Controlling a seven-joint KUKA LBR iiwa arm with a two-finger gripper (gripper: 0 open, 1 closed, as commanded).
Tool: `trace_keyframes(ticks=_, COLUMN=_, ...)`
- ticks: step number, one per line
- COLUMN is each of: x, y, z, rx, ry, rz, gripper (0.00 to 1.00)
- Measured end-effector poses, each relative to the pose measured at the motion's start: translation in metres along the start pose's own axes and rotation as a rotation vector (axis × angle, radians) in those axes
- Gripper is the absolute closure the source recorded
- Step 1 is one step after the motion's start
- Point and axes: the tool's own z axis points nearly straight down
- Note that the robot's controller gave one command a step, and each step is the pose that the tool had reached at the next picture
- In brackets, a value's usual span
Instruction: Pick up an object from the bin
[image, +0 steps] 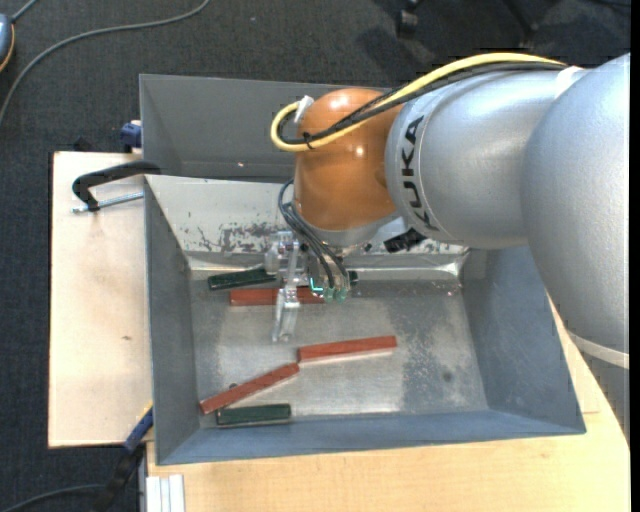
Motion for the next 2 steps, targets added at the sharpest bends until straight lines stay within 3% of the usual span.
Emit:
trace_keyframes(ticks=1, x=-0.023, y=0.033, z=0.072, rx=-0.001, ry=-0.007, rz=-0.211, gripper=0.0)
trace_keyframes(ticks=2, x=0.011, y=-0.017, z=0.083, rx=0.001, ry=-0.005, rz=-0.181, gripper=0.0)
